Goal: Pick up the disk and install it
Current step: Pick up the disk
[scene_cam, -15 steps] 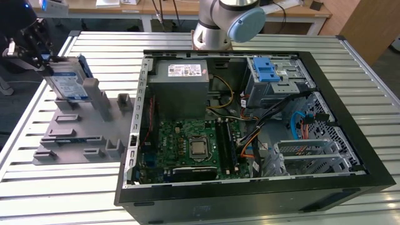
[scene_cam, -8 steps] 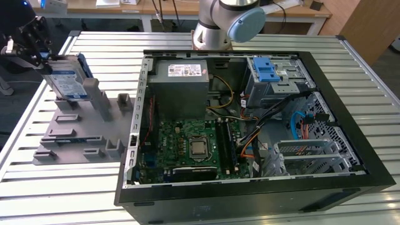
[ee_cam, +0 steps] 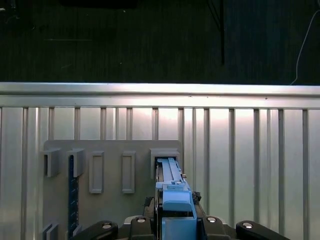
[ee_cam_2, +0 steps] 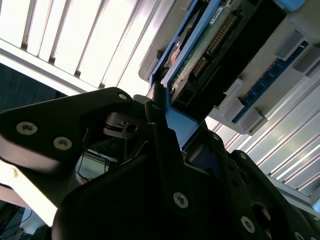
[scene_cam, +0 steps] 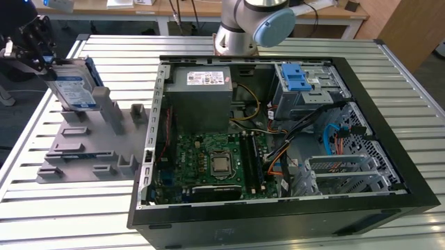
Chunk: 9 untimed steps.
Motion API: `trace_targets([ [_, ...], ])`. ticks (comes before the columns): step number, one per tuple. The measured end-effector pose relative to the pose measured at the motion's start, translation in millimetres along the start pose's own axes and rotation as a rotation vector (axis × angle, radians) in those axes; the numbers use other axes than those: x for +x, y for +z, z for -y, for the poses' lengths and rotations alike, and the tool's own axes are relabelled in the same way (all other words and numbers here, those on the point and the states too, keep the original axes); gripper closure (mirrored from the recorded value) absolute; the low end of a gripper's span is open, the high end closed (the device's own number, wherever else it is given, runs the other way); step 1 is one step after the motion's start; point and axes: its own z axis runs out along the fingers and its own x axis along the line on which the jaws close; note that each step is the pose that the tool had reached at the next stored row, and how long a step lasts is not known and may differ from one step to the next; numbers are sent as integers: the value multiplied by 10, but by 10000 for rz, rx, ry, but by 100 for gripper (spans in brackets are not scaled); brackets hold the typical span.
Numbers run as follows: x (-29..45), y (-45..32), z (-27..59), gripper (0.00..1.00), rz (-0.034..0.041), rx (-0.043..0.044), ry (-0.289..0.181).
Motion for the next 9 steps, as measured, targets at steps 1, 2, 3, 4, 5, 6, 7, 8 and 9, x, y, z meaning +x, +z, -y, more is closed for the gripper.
trace_targets([
  [1,0,-7,0,64,0,0,0],
  [2,-1,-14,0,64,0,0,0],
  [3,-1,-22,0,64,0,-1,0],
  [4,-1,-29,0,64,0,-1,0],
  [5,-1,-36,0,64,0,0,0],
  [6,-2,-43,-1,64,0,0,0],
  [7,-2,-50,-1,64,0,-1,0],
  [8,-2,-57,-1,64,0,-1,0],
  [9,-3,-65,-1,64,0,0,0],
])
